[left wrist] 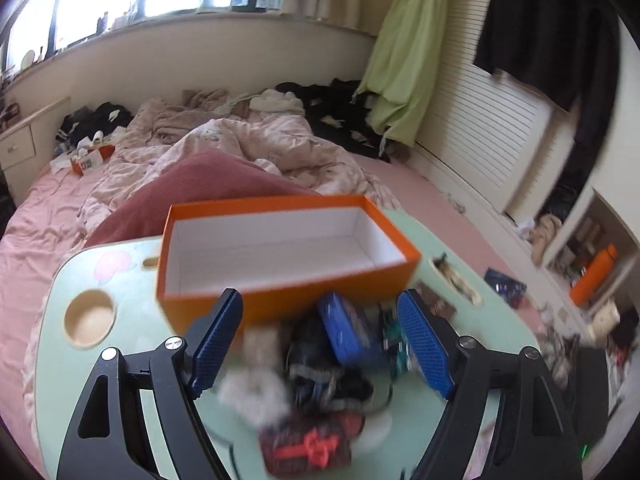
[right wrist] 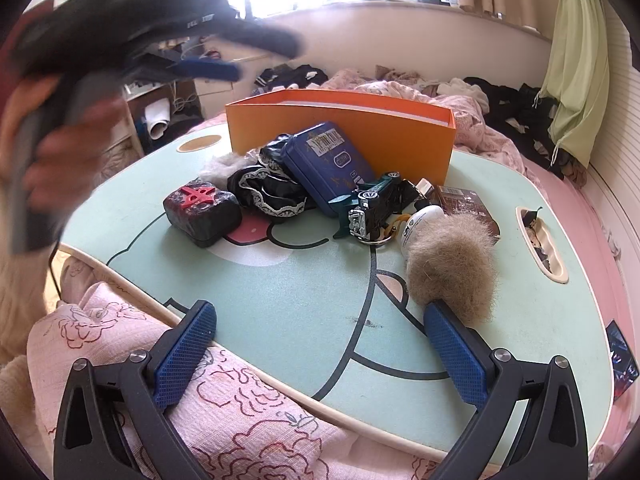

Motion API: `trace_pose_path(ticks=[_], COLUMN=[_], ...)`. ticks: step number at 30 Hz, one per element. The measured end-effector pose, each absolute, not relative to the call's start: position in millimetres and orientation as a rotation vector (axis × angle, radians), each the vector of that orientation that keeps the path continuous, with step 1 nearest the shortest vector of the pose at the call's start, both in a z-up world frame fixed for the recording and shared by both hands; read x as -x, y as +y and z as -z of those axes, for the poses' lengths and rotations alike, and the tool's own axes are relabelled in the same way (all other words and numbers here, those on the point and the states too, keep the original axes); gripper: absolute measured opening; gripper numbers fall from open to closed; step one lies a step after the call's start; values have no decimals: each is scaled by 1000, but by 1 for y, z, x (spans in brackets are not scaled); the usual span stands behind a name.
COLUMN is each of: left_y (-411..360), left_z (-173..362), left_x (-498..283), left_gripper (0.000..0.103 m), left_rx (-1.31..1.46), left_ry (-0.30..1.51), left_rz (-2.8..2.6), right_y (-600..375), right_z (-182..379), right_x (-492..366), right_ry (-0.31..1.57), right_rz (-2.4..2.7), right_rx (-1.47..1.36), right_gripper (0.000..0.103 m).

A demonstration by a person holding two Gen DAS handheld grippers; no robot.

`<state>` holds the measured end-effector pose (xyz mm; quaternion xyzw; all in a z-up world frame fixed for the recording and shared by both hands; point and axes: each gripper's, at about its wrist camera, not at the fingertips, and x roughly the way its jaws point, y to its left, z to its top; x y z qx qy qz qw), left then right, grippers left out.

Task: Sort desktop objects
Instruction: 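Move the left gripper over the empty orange box, then withdraw it, then grasp the red gift box with the left gripper while the right grasps the beige fluffy item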

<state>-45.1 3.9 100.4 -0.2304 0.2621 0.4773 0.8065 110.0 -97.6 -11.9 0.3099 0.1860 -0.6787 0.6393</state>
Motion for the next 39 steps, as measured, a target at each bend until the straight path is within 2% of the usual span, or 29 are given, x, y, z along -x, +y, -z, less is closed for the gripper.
trace_pose_path(ticks=[3,10,14,22,39], left_y=[-32,-49,-57,-63,-55], left_z=[-82,-27,-17,-11,-17], left_x=[63,78,70,70,82], left_gripper=[80,80,84,89,89], left_rx=[458,581,480,424,498], left_ry=[597,682,686,652,578], left_rz=[-1056,-1072,-1163,-1190,-1122], right_y=[-98,-98,-98,-98,-96], right_z=[11,11,11,11,13], right_x=[-111,-111,-110,-110,-110], right_ry=[426,426,428,428,430], right_rz=[1549,1550,1551,1552,1553], right_rx=[-707,-705,-703,-700,-695], right_gripper=[103,103,103,103,103])
